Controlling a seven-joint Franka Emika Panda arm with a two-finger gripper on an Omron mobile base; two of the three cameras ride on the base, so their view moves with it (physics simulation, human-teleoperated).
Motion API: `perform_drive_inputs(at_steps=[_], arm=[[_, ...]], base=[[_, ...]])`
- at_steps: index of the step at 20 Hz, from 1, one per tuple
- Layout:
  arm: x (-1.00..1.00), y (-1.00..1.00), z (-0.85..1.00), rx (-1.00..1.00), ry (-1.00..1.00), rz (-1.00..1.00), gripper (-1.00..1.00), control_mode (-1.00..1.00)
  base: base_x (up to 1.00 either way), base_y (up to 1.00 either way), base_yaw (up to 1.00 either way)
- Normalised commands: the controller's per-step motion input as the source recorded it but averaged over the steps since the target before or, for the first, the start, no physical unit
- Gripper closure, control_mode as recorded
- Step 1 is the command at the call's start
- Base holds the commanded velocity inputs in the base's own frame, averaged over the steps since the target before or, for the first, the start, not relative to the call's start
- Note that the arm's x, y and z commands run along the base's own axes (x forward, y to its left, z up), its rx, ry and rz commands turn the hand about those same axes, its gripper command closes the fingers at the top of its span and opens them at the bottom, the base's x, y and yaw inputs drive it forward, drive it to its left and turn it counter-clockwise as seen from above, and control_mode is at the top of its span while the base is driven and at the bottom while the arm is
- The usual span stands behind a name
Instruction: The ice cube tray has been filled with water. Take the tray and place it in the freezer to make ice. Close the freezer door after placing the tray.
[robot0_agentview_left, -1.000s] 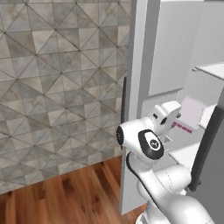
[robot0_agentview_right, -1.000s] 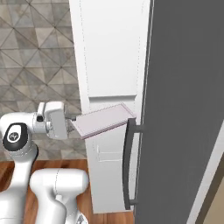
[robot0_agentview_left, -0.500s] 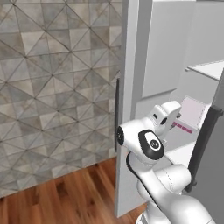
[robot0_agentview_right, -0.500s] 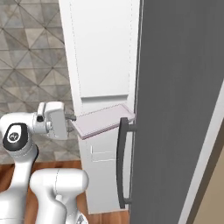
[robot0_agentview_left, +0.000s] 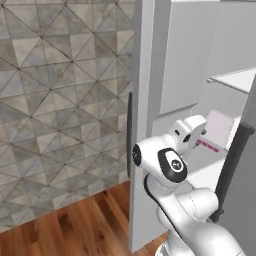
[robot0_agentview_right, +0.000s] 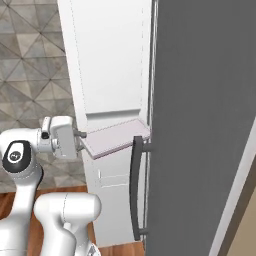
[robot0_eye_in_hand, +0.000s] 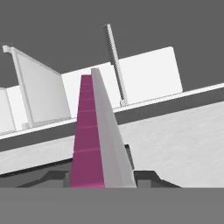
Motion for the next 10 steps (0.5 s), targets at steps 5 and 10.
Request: perform_drive_inputs(at_steps=[5, 10], arm=[[0.0, 0.0, 0.0, 0.0, 0.0, 0.0, 1.0, 1.0], [0.0, 0.0, 0.0, 0.0, 0.0, 0.0, 1.0, 1.0]], base=[[0.48, 0.04, -0.13], [0.4, 0.0, -0.12]])
